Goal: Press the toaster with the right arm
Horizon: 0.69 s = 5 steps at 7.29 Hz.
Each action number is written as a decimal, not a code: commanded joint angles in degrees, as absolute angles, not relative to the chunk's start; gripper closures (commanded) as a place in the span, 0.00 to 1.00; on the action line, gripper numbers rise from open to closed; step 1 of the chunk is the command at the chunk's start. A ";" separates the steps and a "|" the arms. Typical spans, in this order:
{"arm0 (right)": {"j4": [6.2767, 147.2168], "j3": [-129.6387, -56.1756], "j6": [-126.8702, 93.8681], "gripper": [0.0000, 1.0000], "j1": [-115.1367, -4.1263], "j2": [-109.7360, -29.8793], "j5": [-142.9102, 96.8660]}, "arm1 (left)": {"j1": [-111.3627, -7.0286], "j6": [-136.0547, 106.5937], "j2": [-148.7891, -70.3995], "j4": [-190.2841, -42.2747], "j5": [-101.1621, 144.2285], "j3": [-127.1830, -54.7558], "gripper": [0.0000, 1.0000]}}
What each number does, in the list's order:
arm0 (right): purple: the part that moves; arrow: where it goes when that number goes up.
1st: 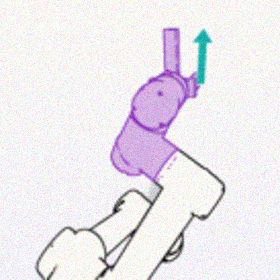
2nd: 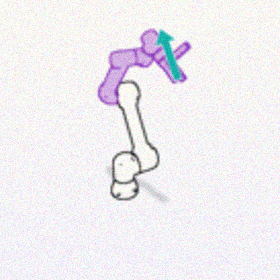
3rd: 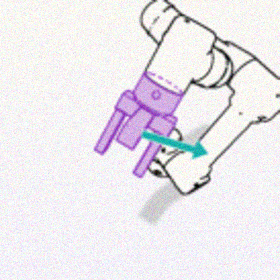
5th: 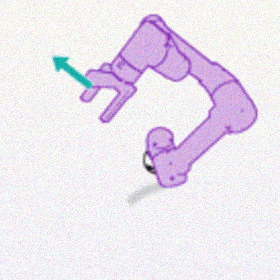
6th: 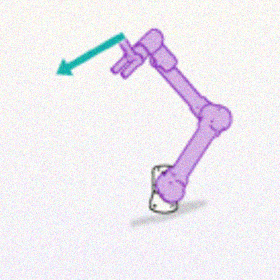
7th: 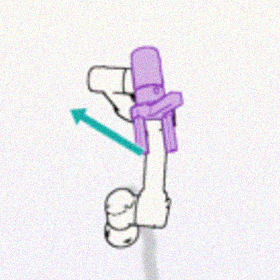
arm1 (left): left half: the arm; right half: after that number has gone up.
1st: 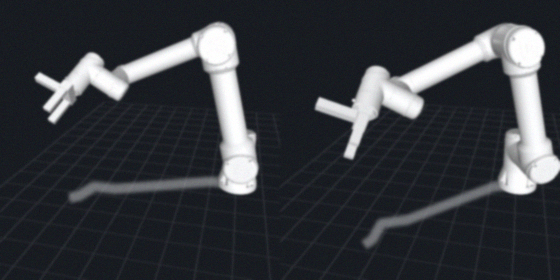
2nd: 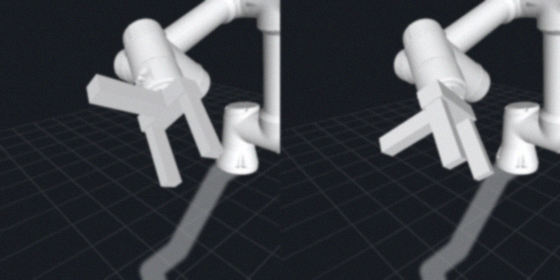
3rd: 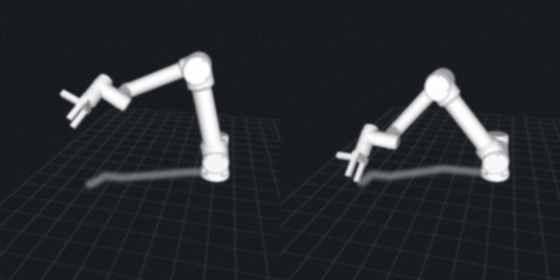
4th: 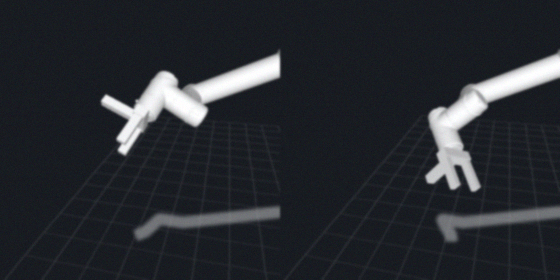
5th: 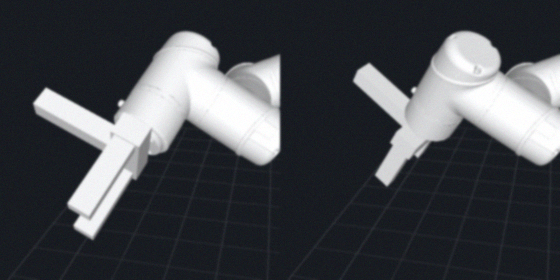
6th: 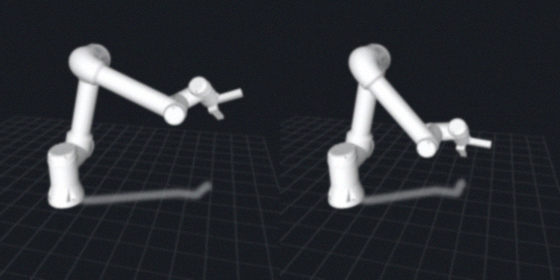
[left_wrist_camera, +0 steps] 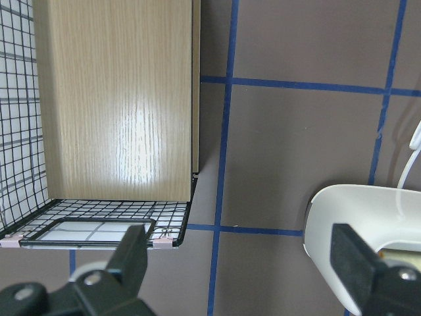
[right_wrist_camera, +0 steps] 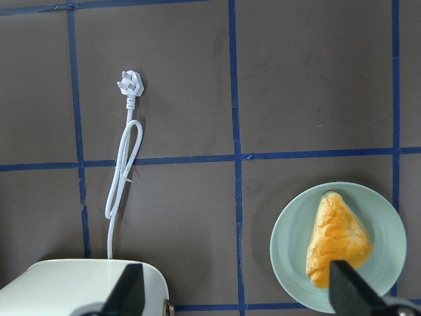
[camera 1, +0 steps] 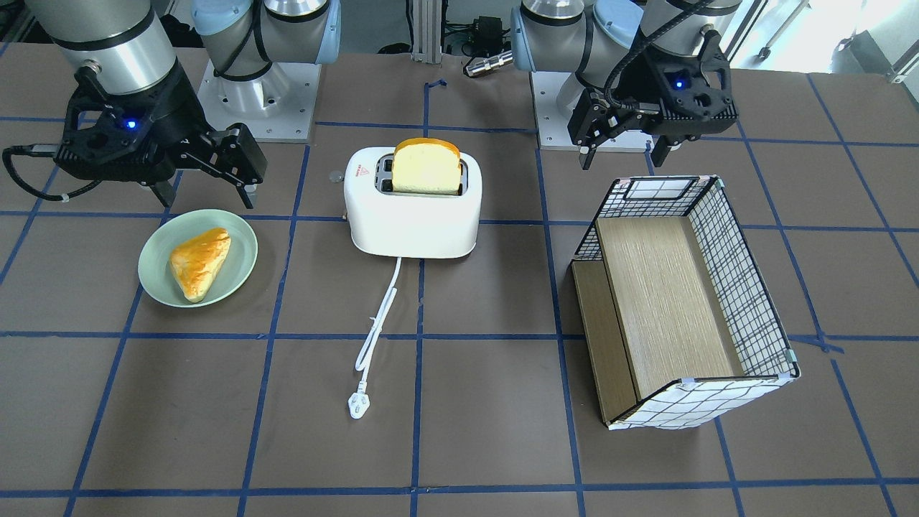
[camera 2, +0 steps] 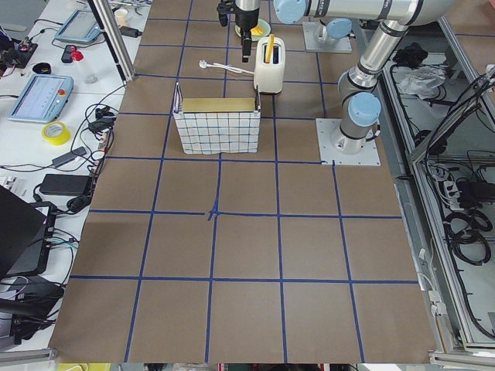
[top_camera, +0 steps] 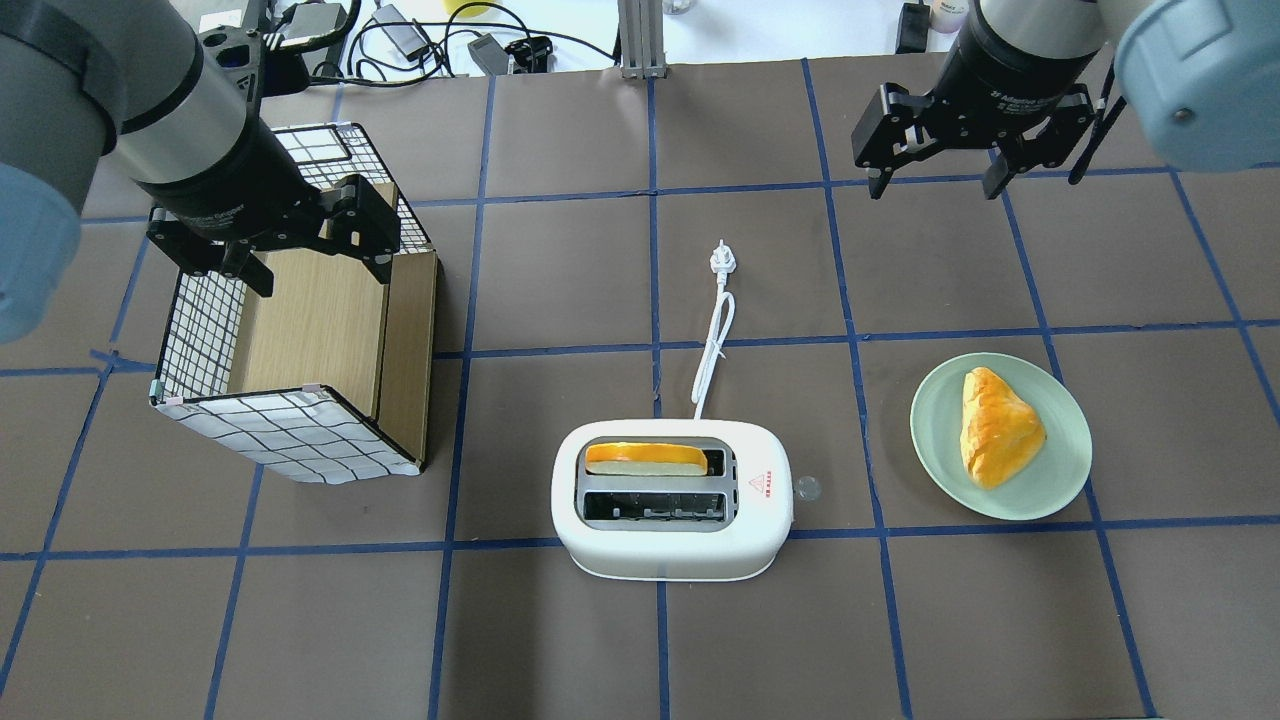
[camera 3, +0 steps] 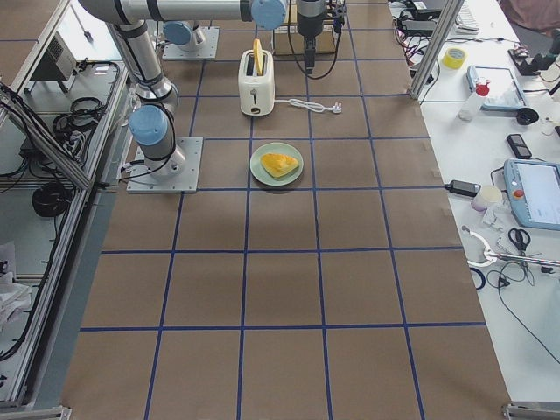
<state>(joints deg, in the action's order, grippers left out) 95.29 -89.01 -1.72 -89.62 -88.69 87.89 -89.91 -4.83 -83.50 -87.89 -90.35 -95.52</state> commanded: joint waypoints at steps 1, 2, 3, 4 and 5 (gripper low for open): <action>96.33 -89.12 -0.88 0.00 -88.34 -88.42 89.55 | -89.91 -4.83 -83.50 -87.89 -90.35 -95.54 0.00; 95.63 -89.03 -0.79 0.00 -86.76 -88.42 88.69 | -89.91 -4.83 -83.50 -87.89 -90.35 -95.54 0.00; 94.58 -89.03 1.47 0.00 -85.97 -88.42 88.51 | -89.91 -4.83 -83.50 -87.89 -90.35 -95.54 0.00; 94.48 -89.03 0.97 0.00 -86.31 -88.59 88.51 | -89.91 -4.83 -83.50 -87.89 -90.35 -95.54 0.00; 94.48 -88.95 0.79 0.00 -86.40 -88.68 88.51 | -89.91 -4.83 -83.50 -87.89 -90.35 -95.54 0.00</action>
<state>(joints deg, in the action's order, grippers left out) 94.67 -89.01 0.82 -86.38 -88.55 88.55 -89.91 -4.83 -83.50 -87.89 -90.35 -95.54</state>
